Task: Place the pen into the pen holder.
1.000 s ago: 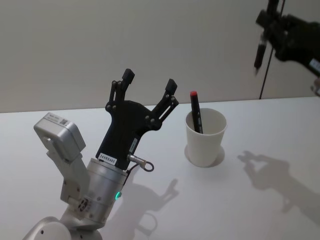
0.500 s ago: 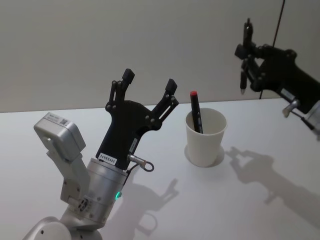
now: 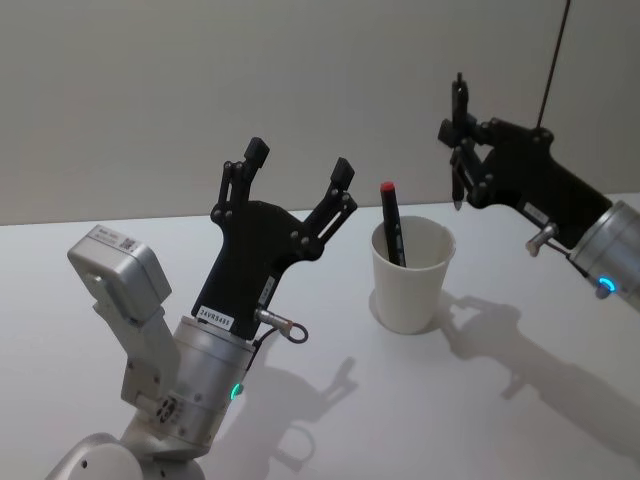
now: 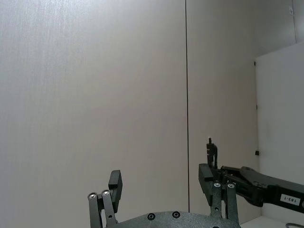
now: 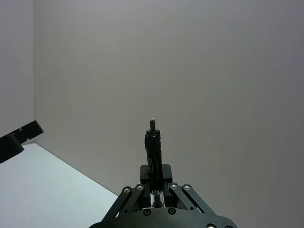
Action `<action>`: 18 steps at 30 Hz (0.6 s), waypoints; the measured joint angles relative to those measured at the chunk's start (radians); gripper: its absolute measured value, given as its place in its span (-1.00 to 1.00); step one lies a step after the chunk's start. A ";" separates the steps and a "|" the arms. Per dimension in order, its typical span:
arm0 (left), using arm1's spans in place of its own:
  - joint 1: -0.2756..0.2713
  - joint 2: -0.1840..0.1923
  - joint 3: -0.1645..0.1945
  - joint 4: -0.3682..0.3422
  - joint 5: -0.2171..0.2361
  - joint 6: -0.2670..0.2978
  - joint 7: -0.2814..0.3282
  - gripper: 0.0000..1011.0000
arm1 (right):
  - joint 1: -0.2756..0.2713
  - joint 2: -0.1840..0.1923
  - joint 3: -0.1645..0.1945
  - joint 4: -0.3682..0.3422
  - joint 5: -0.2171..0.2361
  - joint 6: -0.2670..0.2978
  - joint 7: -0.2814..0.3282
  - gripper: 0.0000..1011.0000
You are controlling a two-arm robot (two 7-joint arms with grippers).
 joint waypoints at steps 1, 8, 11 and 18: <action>0.000 0.000 0.000 0.000 0.000 0.000 0.000 0.98 | 0.000 -0.002 -0.001 0.003 -0.001 0.000 0.000 -0.74; 0.000 0.000 0.000 0.000 0.000 0.000 0.000 0.98 | 0.000 -0.020 -0.013 0.028 0.000 0.002 0.001 -0.74; 0.000 0.000 0.000 0.000 0.000 0.000 0.000 0.98 | -0.001 -0.028 -0.019 0.037 0.006 0.004 0.000 -0.74; 0.000 0.000 0.000 0.000 0.000 0.000 0.000 0.98 | 0.000 -0.046 -0.030 0.055 0.020 0.013 -0.003 -0.74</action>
